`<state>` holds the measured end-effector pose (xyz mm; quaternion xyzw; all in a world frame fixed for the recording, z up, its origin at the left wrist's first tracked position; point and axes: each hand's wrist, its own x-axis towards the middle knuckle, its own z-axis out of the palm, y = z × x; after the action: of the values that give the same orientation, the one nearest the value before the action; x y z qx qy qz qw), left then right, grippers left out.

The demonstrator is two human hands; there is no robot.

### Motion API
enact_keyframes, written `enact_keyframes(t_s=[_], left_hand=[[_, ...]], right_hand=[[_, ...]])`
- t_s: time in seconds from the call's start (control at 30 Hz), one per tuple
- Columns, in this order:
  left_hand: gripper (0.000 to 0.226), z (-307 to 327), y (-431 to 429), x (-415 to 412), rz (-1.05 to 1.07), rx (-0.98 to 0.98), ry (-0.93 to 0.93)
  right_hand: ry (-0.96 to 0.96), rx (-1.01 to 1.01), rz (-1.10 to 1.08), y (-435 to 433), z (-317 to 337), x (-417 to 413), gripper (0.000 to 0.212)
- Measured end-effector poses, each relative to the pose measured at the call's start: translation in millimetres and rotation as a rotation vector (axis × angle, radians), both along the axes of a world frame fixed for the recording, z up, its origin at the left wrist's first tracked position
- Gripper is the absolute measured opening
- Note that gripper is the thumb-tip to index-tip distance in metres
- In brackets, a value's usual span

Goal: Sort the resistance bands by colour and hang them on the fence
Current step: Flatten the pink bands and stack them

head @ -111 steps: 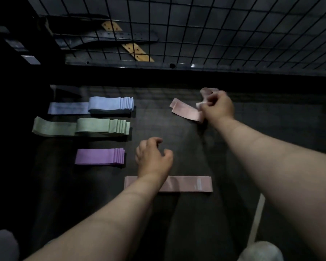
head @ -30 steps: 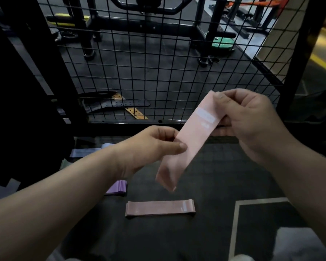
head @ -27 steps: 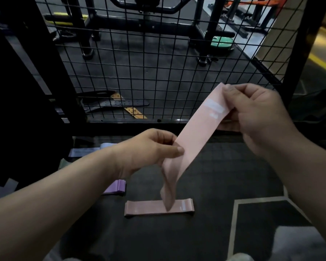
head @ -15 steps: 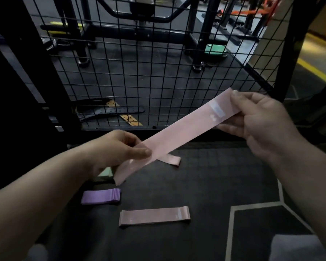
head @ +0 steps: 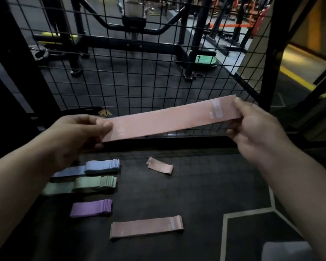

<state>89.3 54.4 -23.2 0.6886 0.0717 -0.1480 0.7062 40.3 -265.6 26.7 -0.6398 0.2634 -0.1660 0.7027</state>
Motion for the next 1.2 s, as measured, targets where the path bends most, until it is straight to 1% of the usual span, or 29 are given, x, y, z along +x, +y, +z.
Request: enact_keyframes(t_s=[0.07,0.13,0.23,0.3,0.33,0.43,0.47,0.57,0.6,0.67,0.87,1.0,1.1,1.13,1.2], left_hand=[[0.024,1,2,1,0.047,-0.123,0.043],[0.032,3,-2,2,0.043,-0.184,0.074],[0.018,5,0,0,0.043,-0.235,0.088],[0.012,7,3,1,0.071,-0.23,0.092],[0.012,8,6,2,0.085,-0.217,0.083],[0.025,8,14,6,0.115,-0.174,0.059],[0.026,7,16,6,0.121,-0.171,0.052],[0.011,6,20,7,0.157,-0.131,0.019],[0.007,7,20,7,0.182,-0.11,0.0],[0.008,8,16,5,0.22,-0.08,-0.036],[0.007,4,2,1,0.19,0.0,-0.081],[0.016,-5,-8,-2,0.142,0.081,-0.104],[0.013,-16,-16,-1,0.13,0.172,-0.101],[0.018,-21,-18,-1,0.121,0.227,-0.093],[0.043,-35,-25,-4,0.062,0.325,-0.102]], right_hand=[[0.034,0.05,0.01,-1,-2,1,0.011],[0.054,0.085,0.021,-7,-1,0,0.013],[0.075,0.127,0.072,-5,-2,2,0.02],[0.095,0.117,0.102,-1,-2,5,0.022],[0.112,0.097,0.127,0,-2,6,0.022],[0.138,0.068,0.223,2,-4,8,0.02],[0.137,0.047,0.243,1,-5,9,0.018],[0.117,-0.072,0.26,1,-8,9,0.01],[0.102,-0.103,0.258,1,-10,9,0.01],[0.073,-0.157,0.259,0,-9,7,0.012],[-0.044,-0.258,0.282,3,-7,-1,0.006],[-0.117,-0.382,0.342,3,-10,-3,0.007],[-0.202,-0.442,0.434,7,-9,-4,0.01],[-0.234,-0.464,0.483,9,-9,-4,0.011],[-0.287,-0.538,0.595,14,-9,-6,0.011]])
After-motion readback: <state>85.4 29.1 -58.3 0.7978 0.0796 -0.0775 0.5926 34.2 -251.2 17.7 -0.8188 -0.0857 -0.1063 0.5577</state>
